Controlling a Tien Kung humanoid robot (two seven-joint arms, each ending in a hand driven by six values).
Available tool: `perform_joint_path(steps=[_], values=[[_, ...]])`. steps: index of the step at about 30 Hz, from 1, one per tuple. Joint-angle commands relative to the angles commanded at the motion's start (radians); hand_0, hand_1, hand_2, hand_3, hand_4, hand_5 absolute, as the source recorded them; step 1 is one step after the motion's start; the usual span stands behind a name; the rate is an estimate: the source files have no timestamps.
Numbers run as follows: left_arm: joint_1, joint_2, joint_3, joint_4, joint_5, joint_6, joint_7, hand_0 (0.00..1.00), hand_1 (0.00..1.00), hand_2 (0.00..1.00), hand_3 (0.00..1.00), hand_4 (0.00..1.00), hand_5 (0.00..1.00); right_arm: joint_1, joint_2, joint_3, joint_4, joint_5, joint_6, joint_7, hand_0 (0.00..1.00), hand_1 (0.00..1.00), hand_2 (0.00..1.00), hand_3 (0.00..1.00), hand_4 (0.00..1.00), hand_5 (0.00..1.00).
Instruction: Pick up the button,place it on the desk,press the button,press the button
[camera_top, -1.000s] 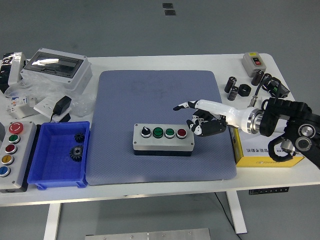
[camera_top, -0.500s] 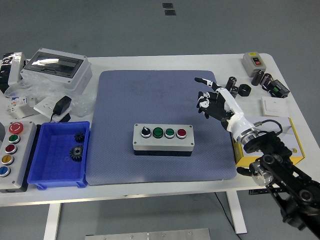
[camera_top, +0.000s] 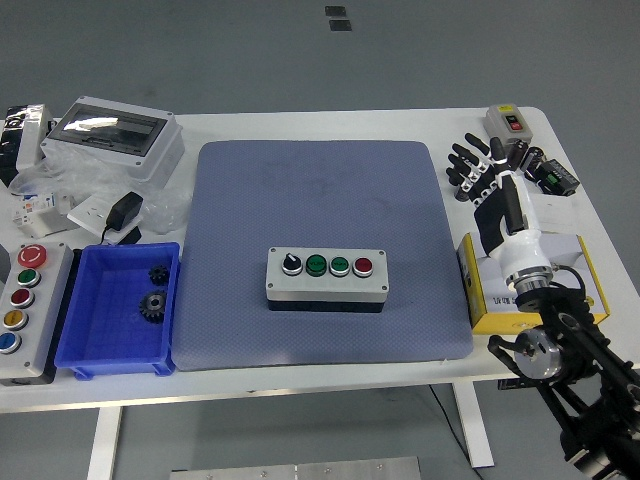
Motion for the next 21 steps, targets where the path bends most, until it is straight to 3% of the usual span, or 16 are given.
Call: perform_joint_path(steps=[1, 2, 6, 21], values=[[0.000, 0.000, 0.002, 0.000, -0.002, 0.000, 0.000, 0.599, 0.594, 0.524, 0.587, 0.573, 0.191, -0.002, 0.002, 0.001, -0.009, 0.021, 0.006, 0.001, 0.832, 0.779, 0.797, 0.788, 0.956, 0.998], [0.000, 0.000, 0.002, 0.000, -0.003, 0.000, 0.000, 0.600, 0.594, 0.524, 0.587, 0.573, 0.188, -0.005, 0.003, 0.002, -0.015, 0.041, 0.011, 0.003, 0.922, 0.828, 0.843, 0.826, 0.958, 0.998], [0.001, 0.001, 0.003, 0.000, -0.006, 0.001, 0.000, 0.600, 0.594, 0.524, 0.587, 0.573, 0.188, -0.013, 0.005, 0.001, -0.019, 0.082, 0.022, 0.001, 0.922, 0.828, 0.843, 0.826, 0.958, 0.998], [-0.001, 0.004, 0.010, 0.000, -0.019, 0.002, -0.006, 0.599, 0.597, 0.526, 0.590, 0.580, 0.196, -0.018, 0.000, 0.009, -0.001, 0.047, 0.022, -0.008, 0.901, 0.811, 0.826, 0.816, 0.941, 0.998]])
